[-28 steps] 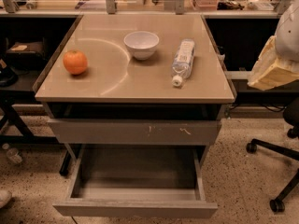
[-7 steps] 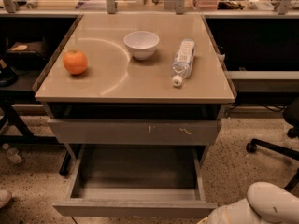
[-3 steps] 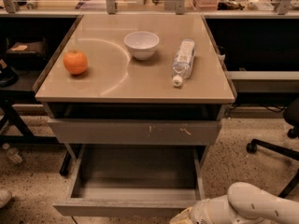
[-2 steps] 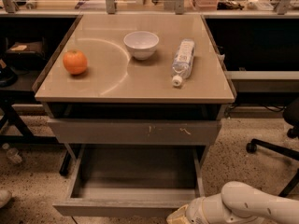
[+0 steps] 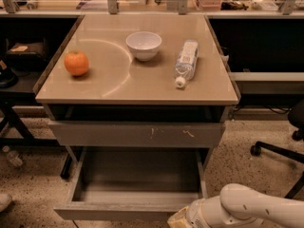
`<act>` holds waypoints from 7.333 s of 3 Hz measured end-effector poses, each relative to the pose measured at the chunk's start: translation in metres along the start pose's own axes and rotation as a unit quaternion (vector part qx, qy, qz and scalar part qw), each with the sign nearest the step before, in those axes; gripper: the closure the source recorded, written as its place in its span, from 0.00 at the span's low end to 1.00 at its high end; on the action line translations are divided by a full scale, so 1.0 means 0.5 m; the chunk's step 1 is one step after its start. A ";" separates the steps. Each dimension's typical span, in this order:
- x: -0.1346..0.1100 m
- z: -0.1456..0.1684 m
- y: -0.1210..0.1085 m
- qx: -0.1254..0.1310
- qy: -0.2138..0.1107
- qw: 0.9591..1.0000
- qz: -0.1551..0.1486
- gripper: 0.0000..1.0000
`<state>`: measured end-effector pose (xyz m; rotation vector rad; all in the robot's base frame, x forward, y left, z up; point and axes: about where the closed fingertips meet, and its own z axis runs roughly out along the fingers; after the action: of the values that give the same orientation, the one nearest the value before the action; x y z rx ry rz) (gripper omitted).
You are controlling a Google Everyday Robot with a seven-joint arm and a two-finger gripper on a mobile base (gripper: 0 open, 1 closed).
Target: Close middle drawer
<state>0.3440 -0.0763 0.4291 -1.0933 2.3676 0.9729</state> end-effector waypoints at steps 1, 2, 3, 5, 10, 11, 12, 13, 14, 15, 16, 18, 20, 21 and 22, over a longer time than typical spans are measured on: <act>0.000 0.000 0.000 0.000 0.000 1.000 0.000 0.59; 0.000 0.000 0.000 0.000 0.000 1.000 0.000 0.36; 0.000 0.000 0.000 0.000 0.000 1.000 0.000 0.13; 0.000 0.000 0.000 0.000 0.000 1.000 0.000 0.00; -0.065 0.044 -0.109 0.051 -0.011 0.998 -0.035 1.00; -0.068 0.049 -0.117 0.055 -0.011 0.998 -0.037 1.00; -0.090 0.051 -0.138 0.072 -0.011 0.996 -0.049 1.00; -0.130 0.042 -0.154 0.102 -0.014 0.992 -0.070 1.00; -0.165 0.029 -0.150 0.124 -0.012 0.988 -0.091 1.00; -0.170 0.027 -0.150 0.126 -0.012 0.988 -0.093 0.82; -0.170 0.027 -0.150 0.126 -0.012 0.988 -0.093 0.59; -0.170 0.027 -0.150 0.126 -0.012 0.988 -0.093 0.12; -0.170 0.027 -0.150 0.126 -0.012 0.988 -0.093 0.00; -0.170 0.027 -0.150 0.126 -0.012 0.988 -0.093 0.18; -0.170 0.027 -0.150 0.126 -0.012 0.988 -0.093 0.41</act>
Offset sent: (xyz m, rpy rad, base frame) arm 0.0000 0.0000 0.0000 0.0000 0.0000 0.0000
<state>0.4564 -0.0570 0.4346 -1.1688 2.2448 0.6010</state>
